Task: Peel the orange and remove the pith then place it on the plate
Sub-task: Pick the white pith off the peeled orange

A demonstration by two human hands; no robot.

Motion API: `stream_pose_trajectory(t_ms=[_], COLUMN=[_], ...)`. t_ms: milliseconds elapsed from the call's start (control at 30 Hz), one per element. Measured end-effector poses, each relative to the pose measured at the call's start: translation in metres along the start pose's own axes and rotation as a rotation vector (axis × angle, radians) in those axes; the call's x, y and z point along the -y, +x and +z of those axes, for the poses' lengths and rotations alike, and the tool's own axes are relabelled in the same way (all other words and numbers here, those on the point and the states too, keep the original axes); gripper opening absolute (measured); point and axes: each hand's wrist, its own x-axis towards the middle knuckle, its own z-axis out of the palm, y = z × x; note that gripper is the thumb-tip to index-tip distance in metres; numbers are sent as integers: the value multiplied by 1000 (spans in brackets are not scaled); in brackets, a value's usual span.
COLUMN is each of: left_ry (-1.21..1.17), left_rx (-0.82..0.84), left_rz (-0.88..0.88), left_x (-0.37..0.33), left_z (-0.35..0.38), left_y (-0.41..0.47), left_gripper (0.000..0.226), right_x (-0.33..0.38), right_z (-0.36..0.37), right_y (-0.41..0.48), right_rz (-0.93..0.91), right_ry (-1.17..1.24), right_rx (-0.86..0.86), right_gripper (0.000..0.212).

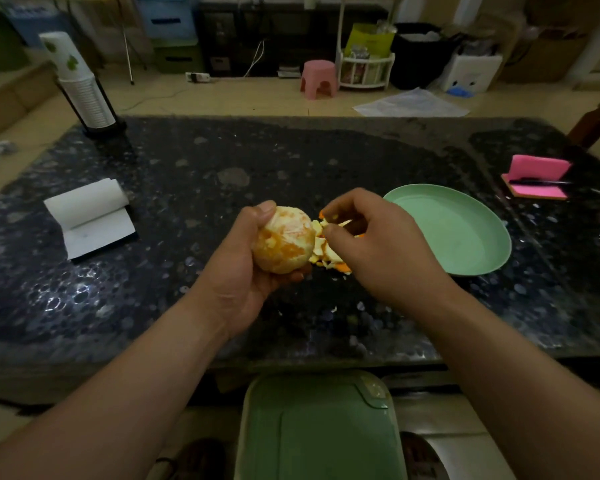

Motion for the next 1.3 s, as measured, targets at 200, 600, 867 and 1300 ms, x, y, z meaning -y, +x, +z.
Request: stream_pose_trajectory(t_ms=[200,600,867,1300], left_ry=[77,274,301,85], left_rx=[-11,-46,-38,-28], left_rz=[52,184,199,69], left_x=[7,15,14,9], left_z=[-3,-4,-5,-4], left_y=[6,9,9,9], left_gripper=[61,20,19,62], right_x=[11,9,10,1], right_z=[-5,-3,-2,-8], right_y=[-12,-17,-16,-10], right_rz=[-108,-280,-325,-95], right_ry=[49,-378,-444,-321], right_rx=[14,-74,-91,-75], right_gripper=[6,10,12,14])
